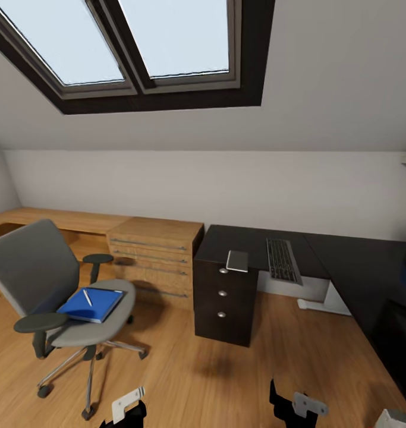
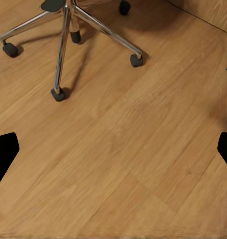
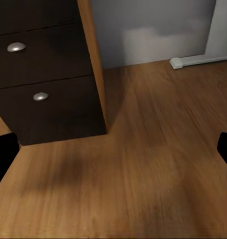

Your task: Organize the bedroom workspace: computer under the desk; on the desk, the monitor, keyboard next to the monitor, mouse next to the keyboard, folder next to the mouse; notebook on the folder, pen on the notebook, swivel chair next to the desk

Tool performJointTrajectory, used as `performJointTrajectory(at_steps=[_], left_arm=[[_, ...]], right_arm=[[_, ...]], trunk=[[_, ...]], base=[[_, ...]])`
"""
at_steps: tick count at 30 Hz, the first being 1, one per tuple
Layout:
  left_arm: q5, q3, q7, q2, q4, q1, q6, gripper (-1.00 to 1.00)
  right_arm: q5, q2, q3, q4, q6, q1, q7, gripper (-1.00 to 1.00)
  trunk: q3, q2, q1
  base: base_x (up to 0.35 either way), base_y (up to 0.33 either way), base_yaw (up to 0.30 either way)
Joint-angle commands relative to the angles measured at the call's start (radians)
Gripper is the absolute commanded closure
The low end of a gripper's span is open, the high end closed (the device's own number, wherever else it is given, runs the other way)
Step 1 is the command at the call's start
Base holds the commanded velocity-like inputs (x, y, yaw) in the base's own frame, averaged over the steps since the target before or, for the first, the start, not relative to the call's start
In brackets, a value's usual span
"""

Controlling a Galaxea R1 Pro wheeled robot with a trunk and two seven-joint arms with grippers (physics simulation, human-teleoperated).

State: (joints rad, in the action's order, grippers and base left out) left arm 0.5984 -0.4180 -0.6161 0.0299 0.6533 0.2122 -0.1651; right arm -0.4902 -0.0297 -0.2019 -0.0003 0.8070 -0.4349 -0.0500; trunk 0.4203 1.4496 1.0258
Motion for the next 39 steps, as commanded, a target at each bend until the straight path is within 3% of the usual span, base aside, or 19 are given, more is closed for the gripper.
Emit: performJointTrajectory(at_steps=[1,12,39], left_arm=[[0.011,-0.006,-0.005,-0.001,0.000,0.001,-0.007,-1.00],[0.011,-0.003,-0.003,-0.010,0.000,0.001,-0.007,-1.00],[0.010,-0.002,-0.004,-0.016,0.000,0.001,-0.005,-1.00]], right_arm=[[-0.004,-0.001,-0.009,0.001,0.000,-0.001,-0.005,-1.00],[-0.004,-0.001,-0.008,0.000,-0.034,-0.001,-0.005,-1.00],[-0.001,-0.002,-0.010,0.002,-0.037,-0.001,-0.002,-1.00]], trunk=[[-0.001,-0.007,-0.005],[-0.018,-0.084,-0.047],[-0.064,-0.273,-0.150]], base=[[-0.323,0.067,0.033],[-0.331,0.073,0.067],[-0.338,0.011,0.107]])
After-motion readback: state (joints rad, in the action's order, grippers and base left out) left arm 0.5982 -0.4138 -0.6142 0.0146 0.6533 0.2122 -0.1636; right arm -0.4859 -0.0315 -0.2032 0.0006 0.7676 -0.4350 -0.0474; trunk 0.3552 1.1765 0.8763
